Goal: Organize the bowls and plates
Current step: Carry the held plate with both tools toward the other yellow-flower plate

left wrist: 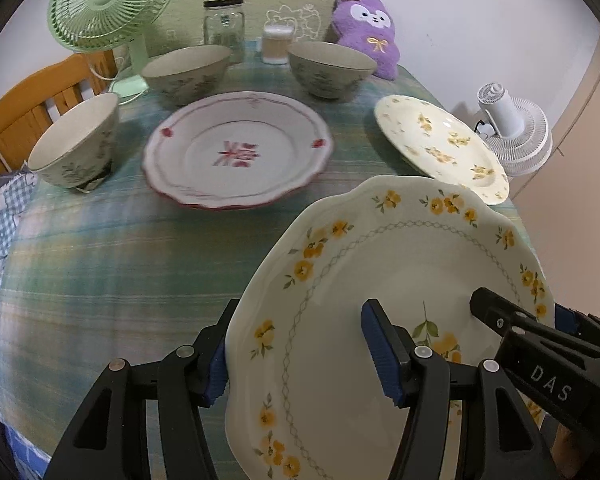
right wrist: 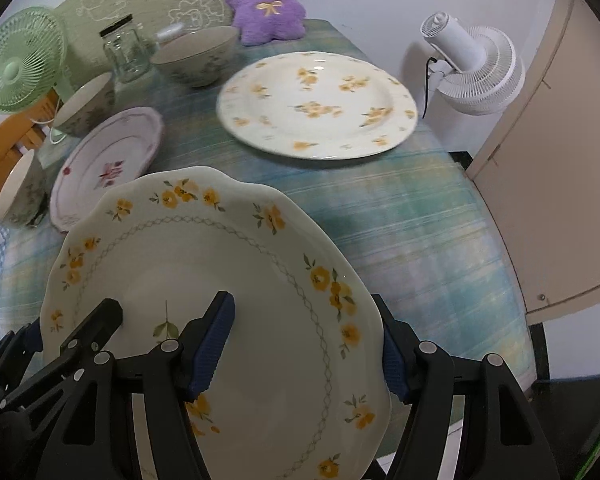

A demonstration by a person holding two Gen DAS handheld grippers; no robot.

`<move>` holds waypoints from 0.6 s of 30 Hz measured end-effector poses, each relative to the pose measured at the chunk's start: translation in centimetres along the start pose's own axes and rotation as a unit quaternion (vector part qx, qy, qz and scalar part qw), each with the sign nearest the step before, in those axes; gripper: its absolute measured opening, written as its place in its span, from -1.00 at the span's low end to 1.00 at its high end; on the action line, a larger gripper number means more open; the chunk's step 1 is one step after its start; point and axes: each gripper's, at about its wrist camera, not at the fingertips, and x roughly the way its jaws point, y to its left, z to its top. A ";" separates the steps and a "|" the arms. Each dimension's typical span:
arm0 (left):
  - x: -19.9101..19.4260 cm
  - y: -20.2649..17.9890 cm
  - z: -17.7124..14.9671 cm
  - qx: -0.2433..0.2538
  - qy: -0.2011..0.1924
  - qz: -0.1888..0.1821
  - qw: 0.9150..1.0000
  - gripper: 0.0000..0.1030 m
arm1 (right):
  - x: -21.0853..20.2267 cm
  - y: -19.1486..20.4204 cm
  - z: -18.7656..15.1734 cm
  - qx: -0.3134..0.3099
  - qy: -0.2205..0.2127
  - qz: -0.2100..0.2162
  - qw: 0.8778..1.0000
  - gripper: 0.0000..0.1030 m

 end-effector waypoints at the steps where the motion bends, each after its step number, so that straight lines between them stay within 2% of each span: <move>1: 0.3 -0.8 0.0 -0.005 0.001 0.003 1.000 0.19 | 0.3 -0.7 0.3 -0.005 0.001 0.002 1.000 0.36; 9: 2.7 -4.0 -0.4 -0.037 0.002 0.026 0.999 0.20 | 2.9 -3.8 1.3 -0.025 0.007 0.019 0.999 0.36; 18: 4.8 -4.9 -0.1 -0.041 0.004 0.052 0.998 0.20 | 4.9 -4.3 2.2 -0.032 0.012 0.032 0.999 0.36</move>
